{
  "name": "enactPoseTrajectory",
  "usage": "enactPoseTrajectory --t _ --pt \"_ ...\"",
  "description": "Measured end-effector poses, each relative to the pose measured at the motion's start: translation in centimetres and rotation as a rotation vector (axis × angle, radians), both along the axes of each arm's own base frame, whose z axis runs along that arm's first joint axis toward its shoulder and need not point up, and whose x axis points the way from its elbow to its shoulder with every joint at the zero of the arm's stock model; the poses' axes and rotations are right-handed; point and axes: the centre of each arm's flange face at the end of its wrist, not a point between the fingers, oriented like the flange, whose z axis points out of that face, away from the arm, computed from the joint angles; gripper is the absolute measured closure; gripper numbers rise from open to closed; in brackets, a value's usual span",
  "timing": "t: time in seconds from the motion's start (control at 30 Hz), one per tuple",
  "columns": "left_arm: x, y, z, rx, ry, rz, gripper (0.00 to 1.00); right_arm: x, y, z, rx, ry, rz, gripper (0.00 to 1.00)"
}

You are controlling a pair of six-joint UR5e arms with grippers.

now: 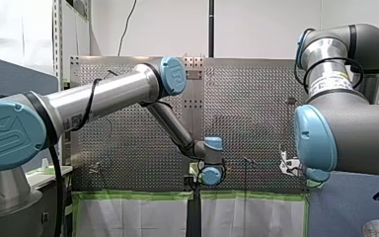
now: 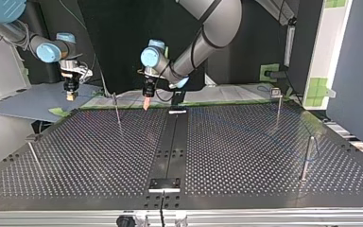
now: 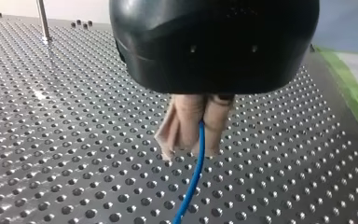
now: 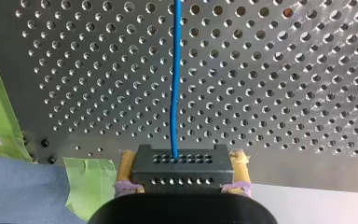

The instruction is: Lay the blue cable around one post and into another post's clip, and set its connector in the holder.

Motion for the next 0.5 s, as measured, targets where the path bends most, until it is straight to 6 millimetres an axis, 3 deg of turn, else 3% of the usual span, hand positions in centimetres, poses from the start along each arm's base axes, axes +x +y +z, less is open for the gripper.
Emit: enactPoseTrajectory --t 0.07,0.1,0.17,0.23,0.5 --pt "0.0 0.0 0.0 -0.012 0.01 -0.016 0.32 0.0 0.0 0.0 0.002 0.0 0.0 1.0" --pt "0.0 0.0 0.0 -0.017 0.014 -0.024 0.32 0.0 0.0 0.0 0.002 0.0 0.001 1.0" --pt "0.1 -0.1 0.0 -0.02 0.02 -0.04 0.04 0.0 0.0 0.0 0.004 -0.001 0.001 1.0" --pt "0.0 -0.2 0.0 -0.017 0.022 -0.055 0.0 0.0 0.1 0.0 0.006 -0.005 0.001 1.0" --pt "-0.8 -1.1 1.0 0.056 0.025 -0.131 0.0 0.2 0.1 -0.1 0.012 -0.019 0.003 1.0"
